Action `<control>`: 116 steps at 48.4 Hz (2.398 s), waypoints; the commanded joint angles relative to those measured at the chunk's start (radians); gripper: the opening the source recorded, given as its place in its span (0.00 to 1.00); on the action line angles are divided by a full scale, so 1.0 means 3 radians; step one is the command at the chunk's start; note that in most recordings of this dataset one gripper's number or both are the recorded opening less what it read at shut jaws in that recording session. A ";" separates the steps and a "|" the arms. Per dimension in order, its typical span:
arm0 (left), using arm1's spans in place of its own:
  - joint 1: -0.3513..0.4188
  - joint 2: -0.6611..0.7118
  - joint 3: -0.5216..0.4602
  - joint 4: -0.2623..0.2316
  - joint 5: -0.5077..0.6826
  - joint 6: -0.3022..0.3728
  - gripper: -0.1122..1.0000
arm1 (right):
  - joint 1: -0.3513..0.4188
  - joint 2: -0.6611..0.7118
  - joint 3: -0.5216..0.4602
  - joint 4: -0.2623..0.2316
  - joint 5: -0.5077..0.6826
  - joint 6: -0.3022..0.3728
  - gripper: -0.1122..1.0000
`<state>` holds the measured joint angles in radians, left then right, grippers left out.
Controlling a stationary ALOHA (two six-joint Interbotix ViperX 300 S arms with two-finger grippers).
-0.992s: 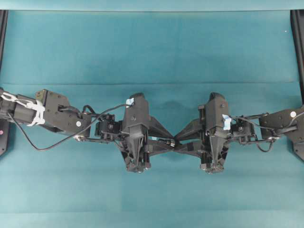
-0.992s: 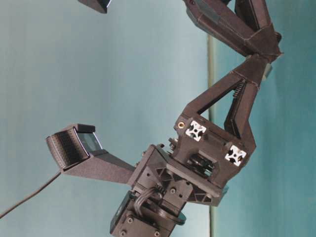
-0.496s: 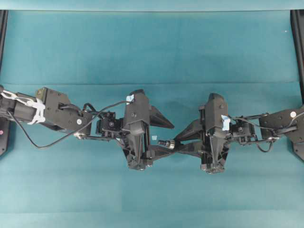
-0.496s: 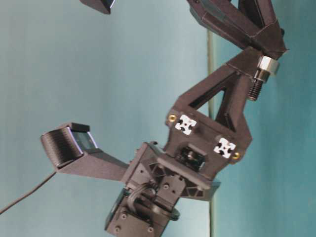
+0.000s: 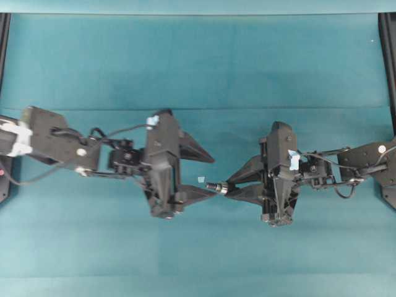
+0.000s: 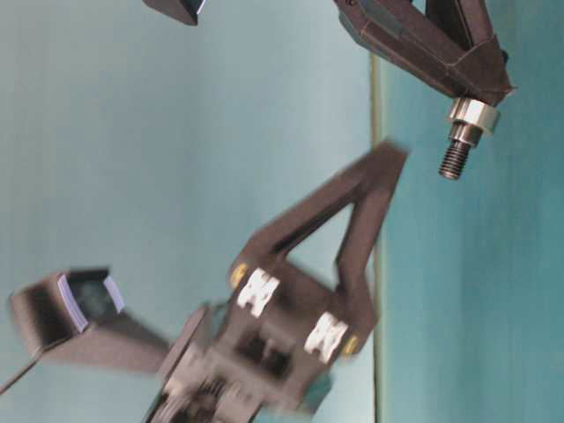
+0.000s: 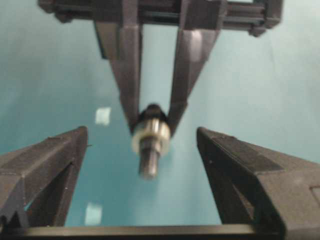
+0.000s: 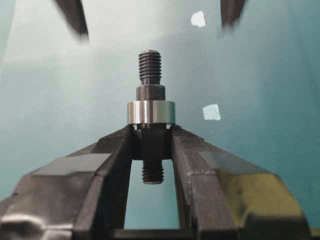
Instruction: Insert the washer onto the shaft with both hands.
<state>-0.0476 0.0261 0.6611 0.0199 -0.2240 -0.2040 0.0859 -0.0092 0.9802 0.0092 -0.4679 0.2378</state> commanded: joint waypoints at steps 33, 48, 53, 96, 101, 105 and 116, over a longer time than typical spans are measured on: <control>-0.0015 -0.1079 0.0649 0.0010 0.0726 0.0000 0.93 | 0.0010 -0.0031 -0.0026 0.0010 -0.0020 0.0015 0.11; -0.0015 -0.1104 0.0690 0.0010 0.0747 0.0005 0.93 | 0.0010 -0.0026 -0.0026 0.0010 -0.0020 0.0015 0.11; -0.0015 -0.1099 0.0690 0.0010 0.0747 0.0005 0.93 | 0.0010 -0.0026 -0.0031 0.0005 -0.0020 0.0015 0.11; -0.0015 -0.1094 0.0695 0.0010 0.0747 0.0010 0.93 | 0.0010 -0.0020 -0.0041 0.0005 -0.0020 0.0015 0.11; -0.0015 -0.1089 0.0701 0.0005 0.0747 0.0010 0.93 | 0.0010 -0.0020 -0.0041 0.0005 -0.0020 0.0015 0.11; -0.0015 -0.1089 0.0695 0.0005 0.0747 0.0005 0.93 | 0.0010 -0.0020 -0.0041 0.0005 -0.0020 0.0015 0.11; -0.0015 -0.1089 0.0695 0.0010 0.0752 0.0005 0.93 | 0.0010 -0.0020 -0.0041 0.0005 -0.0020 0.0015 0.11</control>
<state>-0.0506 -0.2915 0.8805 0.0215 0.0046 -0.2025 0.0874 -0.0077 0.9802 0.0107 -0.4679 0.2378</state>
